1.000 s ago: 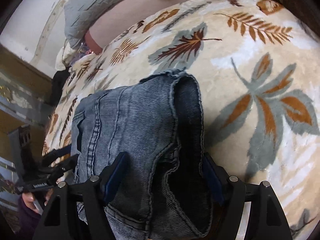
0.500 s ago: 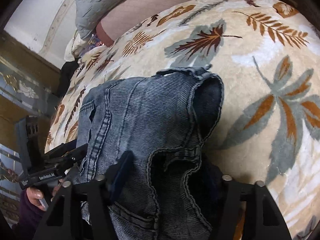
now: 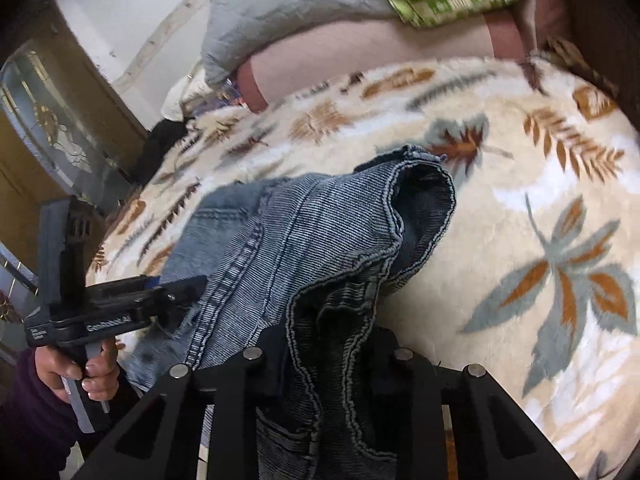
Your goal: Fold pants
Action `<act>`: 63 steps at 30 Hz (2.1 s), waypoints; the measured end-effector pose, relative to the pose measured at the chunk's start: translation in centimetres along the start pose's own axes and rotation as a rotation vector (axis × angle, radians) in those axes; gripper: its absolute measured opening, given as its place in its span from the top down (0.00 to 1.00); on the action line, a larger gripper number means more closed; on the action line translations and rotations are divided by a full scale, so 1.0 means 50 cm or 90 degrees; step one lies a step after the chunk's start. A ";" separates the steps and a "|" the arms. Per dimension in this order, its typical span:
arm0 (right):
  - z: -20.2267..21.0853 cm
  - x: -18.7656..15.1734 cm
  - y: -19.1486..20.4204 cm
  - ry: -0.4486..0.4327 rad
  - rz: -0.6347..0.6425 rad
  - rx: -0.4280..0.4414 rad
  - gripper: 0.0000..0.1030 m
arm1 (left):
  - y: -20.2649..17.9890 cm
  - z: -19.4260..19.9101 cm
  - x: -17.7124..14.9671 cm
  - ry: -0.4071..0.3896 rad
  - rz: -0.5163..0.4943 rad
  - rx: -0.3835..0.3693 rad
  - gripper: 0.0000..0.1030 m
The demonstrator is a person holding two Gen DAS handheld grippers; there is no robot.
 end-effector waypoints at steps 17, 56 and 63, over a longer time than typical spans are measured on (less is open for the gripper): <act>-0.139 0.178 0.011 -0.030 -0.066 0.046 0.74 | 0.102 0.003 0.175 -0.047 0.007 0.109 0.72; 0.318 0.033 0.233 -0.259 0.047 -0.149 0.32 | -0.056 0.479 -0.035 -0.350 -0.085 0.342 0.10; 0.337 0.040 0.277 -0.280 0.080 -0.165 0.30 | -0.046 0.497 -0.037 -0.356 -0.066 0.344 0.10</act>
Point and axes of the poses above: each gripper's, at about its wrist camera, not at the fingertips, and z roughly against the way its jaws point, y to its left, x to its top, the point moved 6 cm from there along -z, roughly the way its jaws point, and after that the axes turned 3 degrees about z, right-handed, at the moved point
